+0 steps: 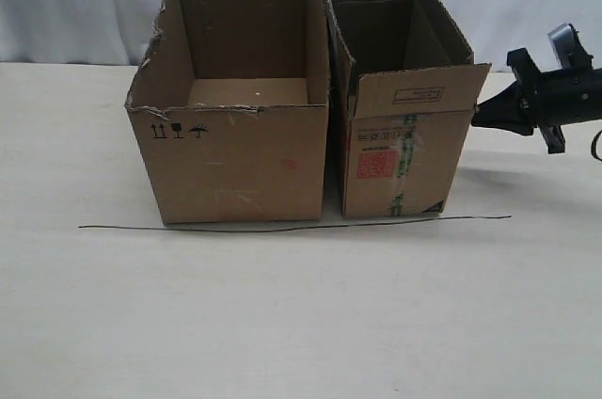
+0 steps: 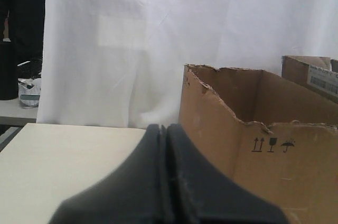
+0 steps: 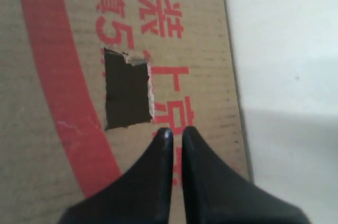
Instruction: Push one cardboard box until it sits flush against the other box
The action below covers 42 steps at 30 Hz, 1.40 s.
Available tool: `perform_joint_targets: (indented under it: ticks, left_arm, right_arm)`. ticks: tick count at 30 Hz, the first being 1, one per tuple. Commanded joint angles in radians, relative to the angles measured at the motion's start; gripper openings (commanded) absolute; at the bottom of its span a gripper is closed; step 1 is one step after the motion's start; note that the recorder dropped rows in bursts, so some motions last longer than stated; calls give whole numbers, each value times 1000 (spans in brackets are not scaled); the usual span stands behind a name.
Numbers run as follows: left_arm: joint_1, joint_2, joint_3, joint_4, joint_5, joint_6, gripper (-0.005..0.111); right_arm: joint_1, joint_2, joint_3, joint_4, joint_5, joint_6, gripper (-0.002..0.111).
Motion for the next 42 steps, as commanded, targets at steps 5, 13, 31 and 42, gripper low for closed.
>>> perform_joint_targets:
  ticks: [5, 13, 31, 42]
  left_arm:
    - [-9, -3, 4, 4, -8, -5, 0]
    - [-9, -3, 4, 4, -8, -5, 0]
    - [-9, -3, 4, 4, -8, -5, 0]
    - [-9, -3, 4, 4, -8, -5, 0]
  right_arm:
    - [71, 122, -131, 82, 13, -33, 5]
    - [78, 295, -289, 156, 135, -7, 5]
    - [29, 297, -289, 253, 121, -99, 5]
    - [58, 309, -317, 270, 50, -121, 5]
